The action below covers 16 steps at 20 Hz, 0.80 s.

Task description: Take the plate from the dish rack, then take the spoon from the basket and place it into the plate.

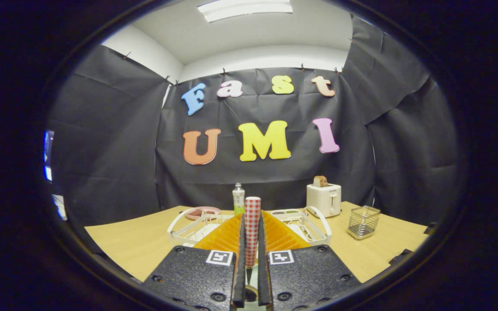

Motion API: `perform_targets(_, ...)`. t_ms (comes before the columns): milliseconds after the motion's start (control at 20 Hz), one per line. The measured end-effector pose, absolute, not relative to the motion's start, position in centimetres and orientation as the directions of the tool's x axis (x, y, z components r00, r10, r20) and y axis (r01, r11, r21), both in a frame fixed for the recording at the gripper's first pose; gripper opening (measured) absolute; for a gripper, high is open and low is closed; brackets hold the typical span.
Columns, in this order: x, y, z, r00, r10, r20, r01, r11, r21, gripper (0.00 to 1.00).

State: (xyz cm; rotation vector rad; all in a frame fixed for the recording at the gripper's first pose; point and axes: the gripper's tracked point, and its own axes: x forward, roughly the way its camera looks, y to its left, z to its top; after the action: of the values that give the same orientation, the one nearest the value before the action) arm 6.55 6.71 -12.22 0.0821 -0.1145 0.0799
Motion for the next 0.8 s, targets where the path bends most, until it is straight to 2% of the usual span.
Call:
perform_targets(450,6.2,1.7,-15.1,0.994,0.044,0.097,-0.053,0.994,0.092,0.21)
perform_targets(550,5.9,-0.3,-15.3,0.996,0.021,0.085,-0.029,0.995,0.094,0.25)
perform_targets(800,6.6,-5.0,-16.3,0.998,-0.039,-0.048,0.042,0.997,0.067,0.44)
